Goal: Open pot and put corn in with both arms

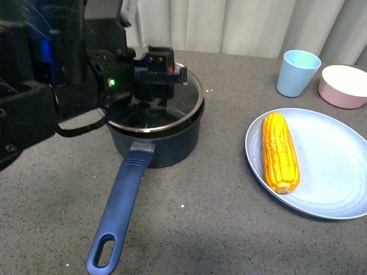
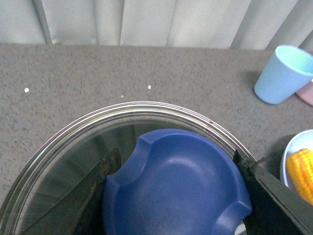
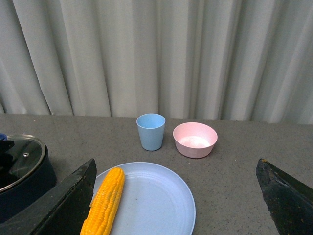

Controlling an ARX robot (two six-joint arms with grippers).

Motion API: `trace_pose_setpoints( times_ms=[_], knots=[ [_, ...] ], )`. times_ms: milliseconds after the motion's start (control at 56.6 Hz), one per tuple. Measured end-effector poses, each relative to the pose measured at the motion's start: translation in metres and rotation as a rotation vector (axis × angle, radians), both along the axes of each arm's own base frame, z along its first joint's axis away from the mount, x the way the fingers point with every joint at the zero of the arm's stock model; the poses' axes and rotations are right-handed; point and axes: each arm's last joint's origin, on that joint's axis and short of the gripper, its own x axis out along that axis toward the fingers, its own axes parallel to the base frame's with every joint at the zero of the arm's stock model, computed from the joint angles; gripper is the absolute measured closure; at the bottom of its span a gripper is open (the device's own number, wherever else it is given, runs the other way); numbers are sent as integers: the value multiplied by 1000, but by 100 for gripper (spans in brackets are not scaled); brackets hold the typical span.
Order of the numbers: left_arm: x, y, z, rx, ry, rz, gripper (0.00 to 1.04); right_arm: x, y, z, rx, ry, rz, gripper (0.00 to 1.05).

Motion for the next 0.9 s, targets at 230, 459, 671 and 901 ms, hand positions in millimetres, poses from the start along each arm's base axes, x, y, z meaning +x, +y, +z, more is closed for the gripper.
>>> trace_pose_setpoints(
  times_ms=[230,459,671,901],
  knots=[
    [7,48,34,-41,-111,129,44,0,0,0,0,0,0,9],
    [12,132,-5,9,7,337,44,0,0,0,0,0,0,9],
    [18,162,-37,30,73,413,44,0,0,0,0,0,0,9],
    [19,160,-65,41,131,395,44,0,0,0,0,0,0,9]
  ],
)
